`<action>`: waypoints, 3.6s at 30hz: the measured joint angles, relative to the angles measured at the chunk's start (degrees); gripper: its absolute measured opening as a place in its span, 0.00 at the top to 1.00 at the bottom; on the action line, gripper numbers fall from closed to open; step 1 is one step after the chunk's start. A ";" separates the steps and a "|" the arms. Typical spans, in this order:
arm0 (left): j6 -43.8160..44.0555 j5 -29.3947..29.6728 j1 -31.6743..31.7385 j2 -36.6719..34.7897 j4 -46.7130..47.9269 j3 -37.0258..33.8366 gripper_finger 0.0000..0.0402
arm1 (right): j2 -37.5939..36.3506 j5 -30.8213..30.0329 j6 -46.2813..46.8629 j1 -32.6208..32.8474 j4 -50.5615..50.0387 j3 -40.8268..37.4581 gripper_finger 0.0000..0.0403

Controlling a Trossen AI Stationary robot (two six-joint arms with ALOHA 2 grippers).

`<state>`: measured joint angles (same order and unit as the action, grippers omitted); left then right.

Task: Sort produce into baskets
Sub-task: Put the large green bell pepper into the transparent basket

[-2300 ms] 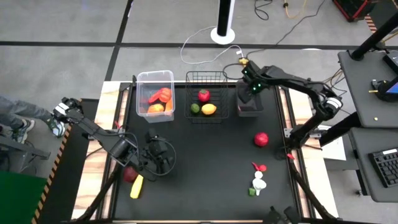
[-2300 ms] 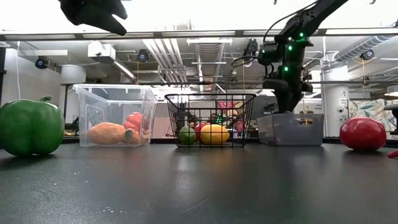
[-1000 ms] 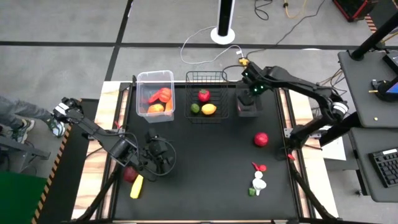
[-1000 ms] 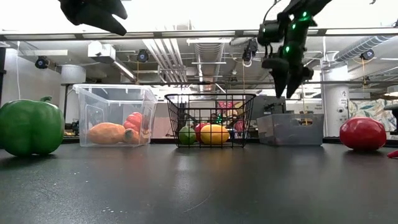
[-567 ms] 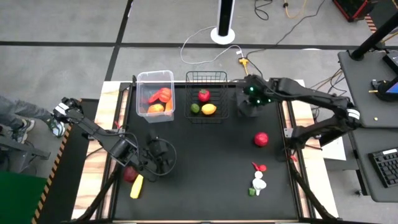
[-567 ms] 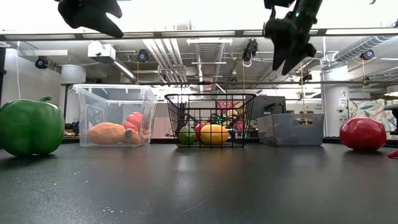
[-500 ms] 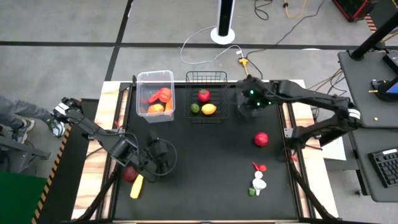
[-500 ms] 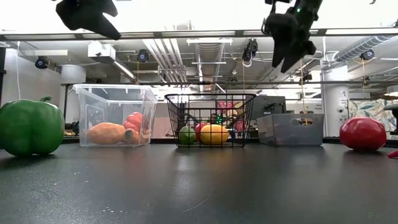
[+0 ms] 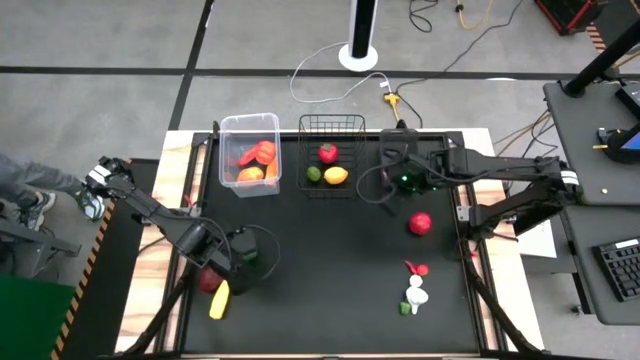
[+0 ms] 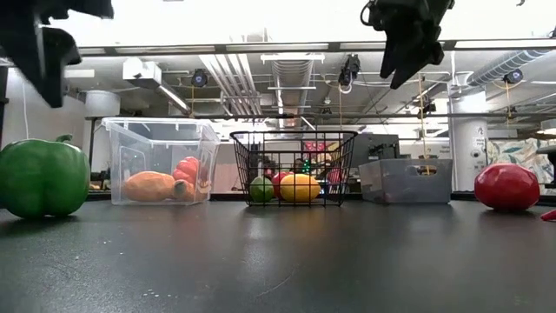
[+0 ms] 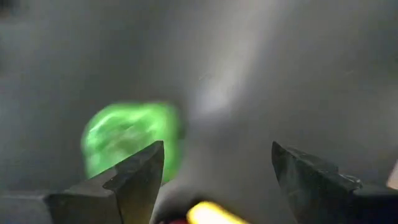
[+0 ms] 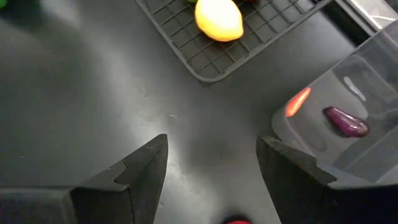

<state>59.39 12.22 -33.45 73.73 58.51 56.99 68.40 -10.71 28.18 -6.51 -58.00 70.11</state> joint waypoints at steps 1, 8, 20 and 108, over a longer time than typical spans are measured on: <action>0.12 -0.04 0.00 0.00 1.96 0.00 0.31 | 0.00 -0.01 0.49 0.43 0.00 0.00 0.42; -0.56 0.72 0.19 0.00 9.10 0.00 0.31 | 0.00 -0.25 1.26 2.66 0.03 -0.02 0.42; -6.36 8.35 1.70 0.00 9.00 -0.07 0.40 | 0.00 -1.49 1.41 3.31 0.50 -0.02 0.42; -50.22 19.23 32.83 -1.68 22.11 30.42 1.00 | 0.07 -1.36 -0.21 3.28 3.50 -2.12 0.42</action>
<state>9.17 31.45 -0.62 72.05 80.61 87.42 68.47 -12.08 27.97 -3.22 -54.50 67.99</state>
